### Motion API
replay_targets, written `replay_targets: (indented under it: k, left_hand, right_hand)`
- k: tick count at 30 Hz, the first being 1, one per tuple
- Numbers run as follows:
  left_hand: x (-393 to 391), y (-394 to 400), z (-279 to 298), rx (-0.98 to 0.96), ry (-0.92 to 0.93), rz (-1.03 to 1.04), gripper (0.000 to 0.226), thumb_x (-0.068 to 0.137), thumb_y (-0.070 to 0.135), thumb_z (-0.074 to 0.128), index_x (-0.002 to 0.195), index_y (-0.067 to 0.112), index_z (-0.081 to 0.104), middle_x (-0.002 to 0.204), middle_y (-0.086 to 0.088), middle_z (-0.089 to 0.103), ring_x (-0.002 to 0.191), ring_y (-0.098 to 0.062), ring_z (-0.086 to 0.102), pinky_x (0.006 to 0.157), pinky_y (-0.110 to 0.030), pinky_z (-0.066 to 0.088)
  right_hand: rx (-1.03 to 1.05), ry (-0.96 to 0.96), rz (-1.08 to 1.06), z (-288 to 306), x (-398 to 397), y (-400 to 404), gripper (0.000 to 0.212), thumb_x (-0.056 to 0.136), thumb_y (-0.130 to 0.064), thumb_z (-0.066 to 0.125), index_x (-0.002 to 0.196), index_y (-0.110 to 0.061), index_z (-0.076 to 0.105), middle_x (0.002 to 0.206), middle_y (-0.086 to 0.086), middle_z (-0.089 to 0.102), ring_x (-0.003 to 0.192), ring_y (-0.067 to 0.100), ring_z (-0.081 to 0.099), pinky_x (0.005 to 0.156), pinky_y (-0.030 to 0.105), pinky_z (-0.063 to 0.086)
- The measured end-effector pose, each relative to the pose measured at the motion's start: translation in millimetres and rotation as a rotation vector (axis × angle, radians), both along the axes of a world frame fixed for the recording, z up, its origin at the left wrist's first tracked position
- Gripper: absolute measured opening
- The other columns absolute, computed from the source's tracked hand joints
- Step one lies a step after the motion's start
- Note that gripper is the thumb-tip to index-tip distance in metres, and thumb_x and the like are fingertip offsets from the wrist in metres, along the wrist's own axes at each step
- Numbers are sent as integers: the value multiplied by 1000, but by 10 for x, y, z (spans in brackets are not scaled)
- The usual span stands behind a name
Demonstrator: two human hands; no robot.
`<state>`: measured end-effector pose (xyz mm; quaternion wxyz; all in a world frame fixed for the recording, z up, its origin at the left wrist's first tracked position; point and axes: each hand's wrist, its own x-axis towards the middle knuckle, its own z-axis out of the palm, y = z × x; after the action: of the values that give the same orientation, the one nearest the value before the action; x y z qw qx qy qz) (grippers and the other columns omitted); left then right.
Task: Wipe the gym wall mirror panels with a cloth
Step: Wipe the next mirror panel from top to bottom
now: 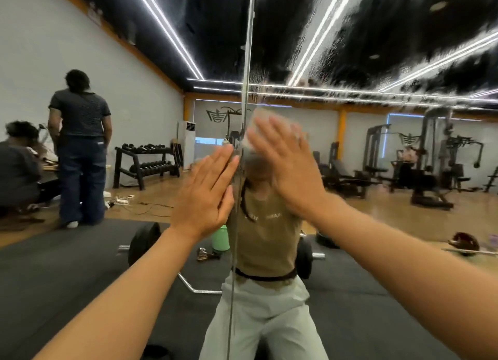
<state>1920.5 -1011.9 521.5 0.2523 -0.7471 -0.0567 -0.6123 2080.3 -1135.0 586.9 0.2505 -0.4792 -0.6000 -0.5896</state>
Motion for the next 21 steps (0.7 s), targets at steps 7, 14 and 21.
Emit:
replay_targets:
  k: [7,14,21]
  left_hand:
    - [-2,2,1,34,-32,-49,50,98,14,41,146,0,42,154,-18,38,145,-31,32,122,-43,24]
    - [4,6,-21,19,-17,-48,50,97,12,43,145,-1,43,154,-19,39,145,-33,33,117,-50,30]
    - [-6,1,-27,-7,-5,-62,51,97,13,44,146,-1,42,155,-18,37,146,-32,30,118,-51,29]
  right_hand:
    - [-489,-430,-209,-1600,310,-442,71,87,-16,42,156,-21,26,164,2,19,152,23,14,123,44,6]
    - [-659,-539,-136,-1024,384,-534,68,86,-12,38,153,-21,34,161,0,29,149,19,24,122,44,17]
    - [6,213,-59,56,43,-281,55,101,-10,41,154,-15,32,162,6,25,151,23,17,121,45,14]
